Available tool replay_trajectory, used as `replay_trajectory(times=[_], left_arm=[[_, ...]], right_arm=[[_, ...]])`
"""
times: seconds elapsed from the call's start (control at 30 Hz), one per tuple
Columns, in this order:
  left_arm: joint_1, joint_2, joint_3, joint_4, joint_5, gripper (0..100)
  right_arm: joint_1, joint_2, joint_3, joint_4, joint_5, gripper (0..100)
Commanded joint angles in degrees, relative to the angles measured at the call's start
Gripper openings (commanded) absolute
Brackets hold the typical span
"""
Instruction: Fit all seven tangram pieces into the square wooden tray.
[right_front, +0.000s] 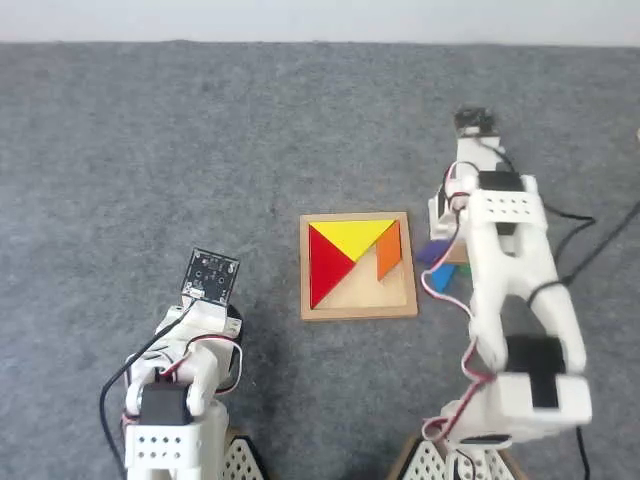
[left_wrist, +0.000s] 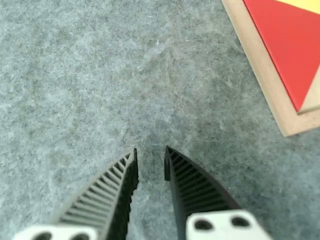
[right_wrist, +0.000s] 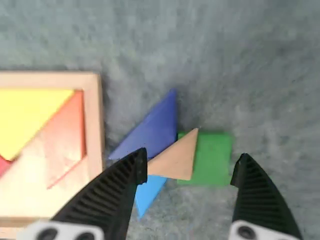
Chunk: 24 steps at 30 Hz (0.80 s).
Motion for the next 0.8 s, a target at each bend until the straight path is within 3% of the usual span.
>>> replay_trajectory(times=[0.0,0.4,0.6,0.77], left_arm=[[-0.1,-1.2,-0.7,0.2,-0.6,9],[-0.1,-1.2,-0.7,0.2,-0.6,9],[-0.1,-1.2,-0.7,0.2,-0.6,9],[-0.1,-1.2,-0.7,0.2,-0.6,9]], right_arm=[[0.9,4.8,-4.6,-0.2,0.5,27.4],[1.0,15.1,-9.8,0.2,-3.0,26.7],[1.0,15.4,-9.5,0.3,-3.0,7.6],[0.9,15.3,-9.6,1.3,-3.1,6.9]])
